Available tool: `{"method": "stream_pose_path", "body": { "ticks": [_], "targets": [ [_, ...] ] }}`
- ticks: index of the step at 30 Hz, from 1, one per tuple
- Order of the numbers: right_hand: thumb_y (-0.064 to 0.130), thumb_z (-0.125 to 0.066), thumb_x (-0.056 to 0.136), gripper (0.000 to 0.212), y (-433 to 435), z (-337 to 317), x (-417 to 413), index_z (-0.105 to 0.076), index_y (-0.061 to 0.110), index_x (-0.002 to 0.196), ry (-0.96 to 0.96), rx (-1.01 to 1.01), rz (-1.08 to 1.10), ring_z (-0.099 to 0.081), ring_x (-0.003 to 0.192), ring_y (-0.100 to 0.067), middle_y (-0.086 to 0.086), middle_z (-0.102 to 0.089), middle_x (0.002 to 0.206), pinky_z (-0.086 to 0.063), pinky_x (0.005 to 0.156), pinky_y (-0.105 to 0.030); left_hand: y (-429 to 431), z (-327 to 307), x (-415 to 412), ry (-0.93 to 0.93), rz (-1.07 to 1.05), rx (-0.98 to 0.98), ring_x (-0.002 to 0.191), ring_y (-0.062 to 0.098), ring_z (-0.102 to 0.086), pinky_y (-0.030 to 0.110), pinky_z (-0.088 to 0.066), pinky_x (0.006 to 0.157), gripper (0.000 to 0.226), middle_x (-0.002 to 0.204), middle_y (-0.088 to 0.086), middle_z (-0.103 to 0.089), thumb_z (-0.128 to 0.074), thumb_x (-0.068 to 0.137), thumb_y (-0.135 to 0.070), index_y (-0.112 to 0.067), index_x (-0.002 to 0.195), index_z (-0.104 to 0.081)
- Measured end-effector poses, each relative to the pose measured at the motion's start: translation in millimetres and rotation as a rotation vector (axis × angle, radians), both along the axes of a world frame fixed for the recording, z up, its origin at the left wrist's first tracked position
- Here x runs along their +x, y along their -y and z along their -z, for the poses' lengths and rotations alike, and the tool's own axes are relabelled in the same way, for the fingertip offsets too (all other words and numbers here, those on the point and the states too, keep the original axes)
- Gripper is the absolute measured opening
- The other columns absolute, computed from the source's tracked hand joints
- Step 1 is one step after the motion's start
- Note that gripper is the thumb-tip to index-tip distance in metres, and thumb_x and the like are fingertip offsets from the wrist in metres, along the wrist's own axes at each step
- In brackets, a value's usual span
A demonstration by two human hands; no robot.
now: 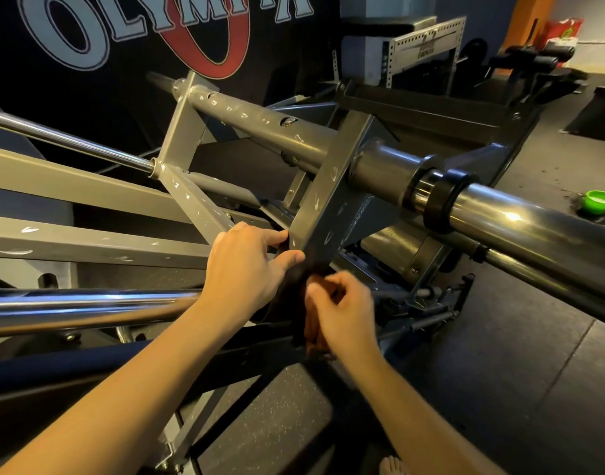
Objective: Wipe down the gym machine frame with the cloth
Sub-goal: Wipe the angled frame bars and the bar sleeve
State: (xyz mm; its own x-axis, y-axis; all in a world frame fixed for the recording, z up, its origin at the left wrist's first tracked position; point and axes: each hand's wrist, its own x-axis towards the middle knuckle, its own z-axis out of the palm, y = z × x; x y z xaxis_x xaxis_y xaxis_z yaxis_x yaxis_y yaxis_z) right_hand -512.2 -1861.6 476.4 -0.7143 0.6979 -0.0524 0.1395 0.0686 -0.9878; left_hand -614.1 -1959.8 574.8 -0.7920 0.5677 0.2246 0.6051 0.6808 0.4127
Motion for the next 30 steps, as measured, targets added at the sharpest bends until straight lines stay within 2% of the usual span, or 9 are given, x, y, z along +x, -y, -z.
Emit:
{"method": "stream_pose_path", "body": {
  "ticks": [3,7,9,11,15,19,24,28,30],
  "targets": [
    [0.037,-0.067,0.093,0.008,-9,-17,-5,-0.064,0.029,0.092,-0.093,0.118,0.011,-0.063,0.091,-0.003,0.008,-0.066,0.091,-0.049,0.078,-0.019,0,-2,2,0.015,0.004,0.015,0.111,0.020,-0.068,0.046,-0.054,0.101,0.051,0.120,0.002,-0.074,-0.074,0.086,-0.051,-0.025,0.128,-0.070],
    [0.022,-0.066,0.097,0.003,8,0,1,-0.066,0.024,0.094,0.005,0.011,-0.104,-0.067,0.082,0.002,0.006,-0.069,0.089,-0.054,0.068,-0.012,0,-4,2,0.034,0.009,0.022,0.112,0.017,-0.068,0.040,-0.054,0.101,0.051,0.121,0.001,-0.074,-0.076,0.086,-0.049,-0.023,0.129,-0.070],
    [0.025,-0.066,0.097,0.006,-3,4,4,-0.065,0.030,0.100,0.080,-0.071,-0.088,-0.067,0.080,0.003,0.008,-0.069,0.095,-0.055,0.066,-0.011,-1,-5,2,0.035,0.008,0.018,0.114,0.017,-0.068,0.038,-0.052,0.102,0.052,0.122,0.001,-0.074,-0.076,0.086,-0.049,-0.022,0.130,-0.069],
    [0.026,-0.065,0.098,0.008,-5,-1,4,-0.064,0.032,0.103,0.112,-0.029,-0.101,-0.065,0.081,0.006,0.011,-0.067,0.098,-0.049,0.057,-0.006,-1,-6,3,0.049,0.008,0.009,0.115,0.018,-0.067,0.036,-0.050,0.101,0.053,0.123,0.002,-0.073,-0.075,0.087,-0.048,-0.022,0.132,-0.068],
    [0.020,-0.065,0.096,0.012,14,-7,-1,-0.066,0.030,0.090,0.016,0.104,-0.141,-0.064,0.086,0.000,0.009,-0.067,0.089,-0.051,0.069,-0.012,0,-7,4,0.064,0.003,0.018,0.113,0.017,-0.068,0.035,-0.050,0.100,0.052,0.122,0.002,-0.074,-0.075,0.087,-0.047,-0.022,0.132,-0.067],
    [0.025,-0.065,0.098,0.010,-9,-3,6,-0.062,0.034,0.098,0.141,-0.067,-0.093,-0.064,0.091,-0.001,0.012,-0.065,0.095,-0.049,0.070,-0.014,-1,-8,5,0.058,0.002,0.014,0.116,0.019,-0.067,0.037,-0.049,0.102,0.052,0.124,0.003,-0.073,-0.075,0.088,-0.046,-0.021,0.133,-0.067],
    [0.021,-0.065,0.096,0.009,6,-8,-1,-0.068,0.029,0.092,0.069,0.131,-0.154,-0.063,0.086,0.000,0.010,-0.067,0.088,-0.044,0.070,-0.010,0,-7,4,0.067,0.002,0.026,0.114,0.018,-0.067,0.034,-0.049,0.100,0.051,0.124,0.002,-0.073,-0.075,0.087,-0.046,-0.022,0.132,-0.068],
    [0.022,-0.067,0.097,0.006,-18,-11,2,-0.069,0.027,0.099,0.222,0.056,-0.151,-0.062,0.088,-0.001,0.010,-0.067,0.093,-0.041,0.066,-0.012,-1,-9,6,0.072,0.003,0.017,0.117,0.019,-0.067,0.035,-0.049,0.102,0.052,0.126,0.003,-0.072,-0.075,0.088,-0.046,-0.021,0.133,-0.067],
    [0.022,-0.066,0.097,0.006,-13,-10,1,-0.068,0.027,0.101,0.212,0.088,-0.171,-0.062,0.090,-0.002,0.010,-0.066,0.094,-0.040,0.067,-0.012,-1,-9,6,0.086,0.008,0.022,0.118,0.020,-0.067,0.038,-0.049,0.104,0.052,0.127,0.003,-0.072,-0.075,0.088,-0.045,-0.020,0.133,-0.067]
  ]
}}
